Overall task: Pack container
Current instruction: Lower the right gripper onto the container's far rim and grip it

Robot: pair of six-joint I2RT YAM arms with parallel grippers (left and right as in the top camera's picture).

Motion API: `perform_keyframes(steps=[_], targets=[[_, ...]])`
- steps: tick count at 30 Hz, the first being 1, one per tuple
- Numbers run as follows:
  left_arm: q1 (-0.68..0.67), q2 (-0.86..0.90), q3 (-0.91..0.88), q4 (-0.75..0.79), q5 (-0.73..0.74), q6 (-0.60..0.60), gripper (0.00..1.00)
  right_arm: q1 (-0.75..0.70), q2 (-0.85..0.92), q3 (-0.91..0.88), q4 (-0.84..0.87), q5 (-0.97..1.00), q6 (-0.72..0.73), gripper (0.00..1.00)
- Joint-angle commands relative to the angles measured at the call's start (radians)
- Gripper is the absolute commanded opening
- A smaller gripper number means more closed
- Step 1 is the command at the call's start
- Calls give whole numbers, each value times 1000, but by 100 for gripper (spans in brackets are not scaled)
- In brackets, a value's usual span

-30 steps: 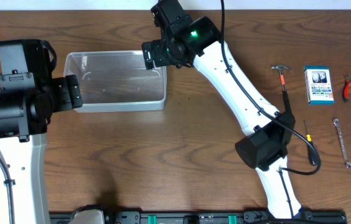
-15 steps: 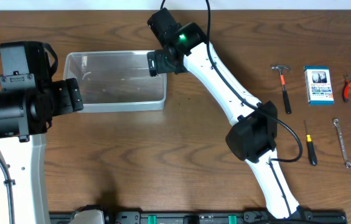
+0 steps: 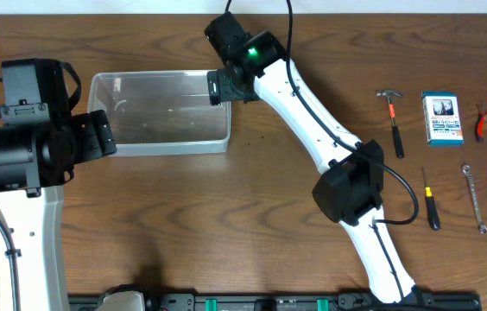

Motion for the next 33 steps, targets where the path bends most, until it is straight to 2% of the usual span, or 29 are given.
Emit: perform_keyframes(steps=[1,9,16,20,33], targets=[[5,1,6,-6,-8,-10,98,22,14,16,-2,-45,-37,99],[5,1,6,-6,-8,-10,98,57,14,16,12,-53,-37,99],[5,2,6,-6,-8,-10,98,82,18,5,-56,145,101,99],[5,2,6,-6,-8,-10,98,74,29,-4,-63,136,159,99],[5,2,6,-6,-8,-10,98,59,87,-4,-34,61,140,99]])
